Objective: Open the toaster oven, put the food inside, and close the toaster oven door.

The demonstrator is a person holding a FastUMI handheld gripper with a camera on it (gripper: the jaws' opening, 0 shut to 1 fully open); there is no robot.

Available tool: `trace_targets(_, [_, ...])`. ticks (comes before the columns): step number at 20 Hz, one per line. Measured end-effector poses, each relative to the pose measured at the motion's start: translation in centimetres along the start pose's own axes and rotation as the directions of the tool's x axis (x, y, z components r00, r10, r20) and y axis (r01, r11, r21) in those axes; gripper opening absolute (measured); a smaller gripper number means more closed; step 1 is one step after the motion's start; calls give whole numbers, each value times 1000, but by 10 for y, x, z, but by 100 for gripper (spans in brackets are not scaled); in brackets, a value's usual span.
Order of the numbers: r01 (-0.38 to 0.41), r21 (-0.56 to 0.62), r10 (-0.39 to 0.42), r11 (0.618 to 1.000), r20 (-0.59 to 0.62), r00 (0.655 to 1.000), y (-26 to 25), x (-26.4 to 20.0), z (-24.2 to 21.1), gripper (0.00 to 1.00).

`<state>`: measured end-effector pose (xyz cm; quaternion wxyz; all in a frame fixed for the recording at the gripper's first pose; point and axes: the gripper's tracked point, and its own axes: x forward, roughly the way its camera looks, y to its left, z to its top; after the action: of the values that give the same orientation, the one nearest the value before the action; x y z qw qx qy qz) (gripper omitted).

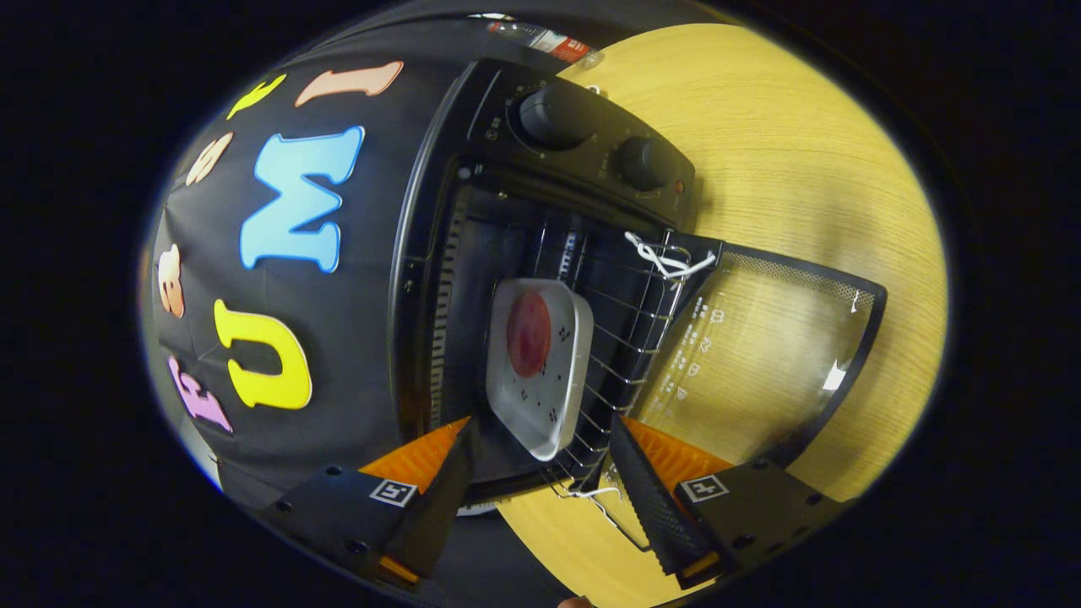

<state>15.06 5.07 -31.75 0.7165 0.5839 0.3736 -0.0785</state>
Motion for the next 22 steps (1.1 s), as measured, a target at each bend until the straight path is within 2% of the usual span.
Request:
trace_targets(3, [4,-166,-9,986,-29,1000,-6,-24,-14,97])
trace_targets(7, [10,-343,-40,939,-79,996,-25,-49,-32,97])
trace_targets(13, [60,-573,-121,817,-70,990,-62,-69,-44,98])
trace_targets(22, [122,-792,-238,598,-30,971,-102,-70,-51,98])
